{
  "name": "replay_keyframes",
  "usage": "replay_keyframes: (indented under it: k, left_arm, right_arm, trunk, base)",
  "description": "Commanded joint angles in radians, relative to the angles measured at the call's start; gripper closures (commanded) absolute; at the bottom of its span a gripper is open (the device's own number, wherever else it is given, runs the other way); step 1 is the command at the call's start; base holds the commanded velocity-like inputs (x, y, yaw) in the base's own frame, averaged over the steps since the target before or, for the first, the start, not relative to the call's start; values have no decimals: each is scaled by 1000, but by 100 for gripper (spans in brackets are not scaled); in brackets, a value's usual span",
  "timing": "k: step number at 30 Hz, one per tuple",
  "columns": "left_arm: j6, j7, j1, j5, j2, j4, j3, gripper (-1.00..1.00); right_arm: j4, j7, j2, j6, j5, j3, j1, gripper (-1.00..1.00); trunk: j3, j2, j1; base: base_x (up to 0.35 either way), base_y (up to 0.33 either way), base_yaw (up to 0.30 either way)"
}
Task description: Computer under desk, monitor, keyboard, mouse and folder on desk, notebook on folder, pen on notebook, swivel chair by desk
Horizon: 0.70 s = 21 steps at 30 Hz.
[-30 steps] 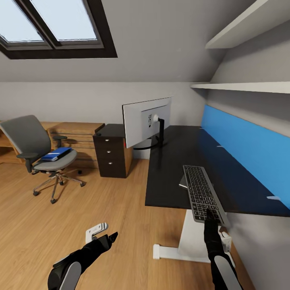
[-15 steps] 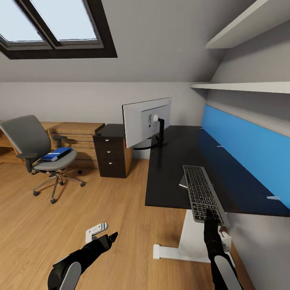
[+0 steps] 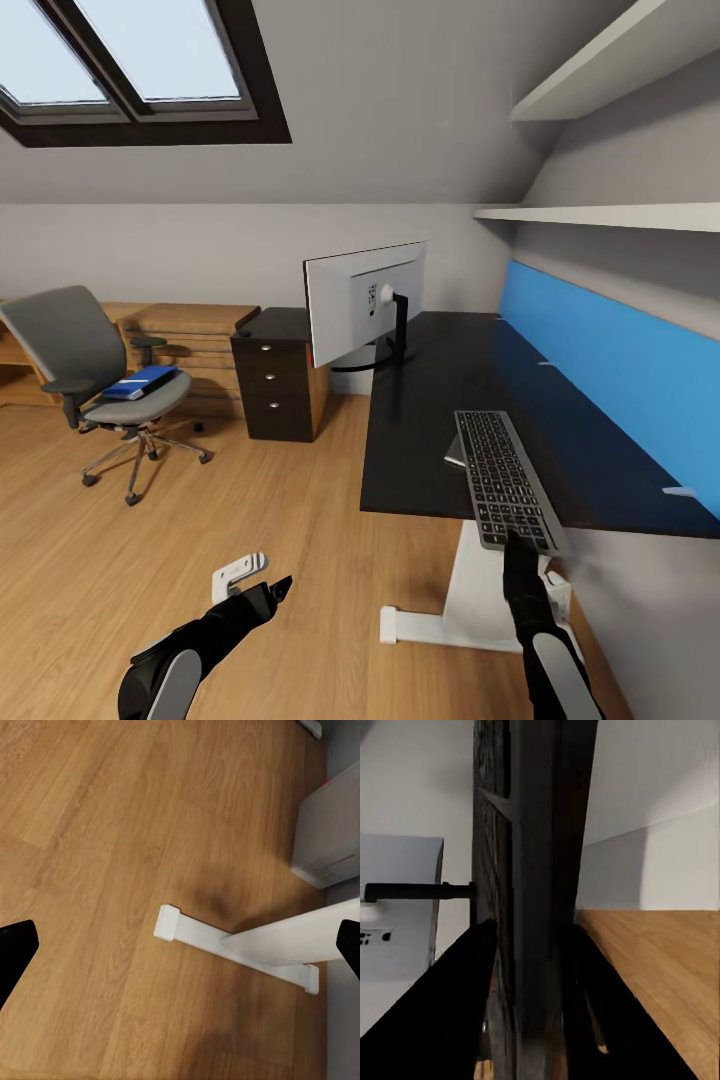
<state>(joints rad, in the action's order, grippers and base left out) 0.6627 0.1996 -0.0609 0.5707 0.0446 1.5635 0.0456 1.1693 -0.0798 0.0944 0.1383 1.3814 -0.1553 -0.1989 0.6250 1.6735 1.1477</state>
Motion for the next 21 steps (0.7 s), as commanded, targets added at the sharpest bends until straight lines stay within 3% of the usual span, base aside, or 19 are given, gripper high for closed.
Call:
replay_keyframes:
  k: [1,9,15,21]
  left_arm:
    - [3,9,-1,11,0,1,0,-100]
    - [4,9,0,11,1,1,0,-100]
    - [3,11,0,8,1,1,0,-100]
    - [3,15,0,9,1,-1,-1,-100]
  right_arm:
    - [1,-7,1,2,17,-1,0,100]
    - [6,-11,1,3,16,-1,0,100]
    - [15,-14,1,3,16,-2,0,100]
    - [103,-17,3,7,13,-1,1,100]
  trunk:
    - [1,0,0]
    - [1,0,0]
    - [-18,-42,-23]
    - [-37,-84,-46]
  base:
    - [0,0,0]
    - [0,0,0]
    - [0,0,0]
    - [0,0,0]
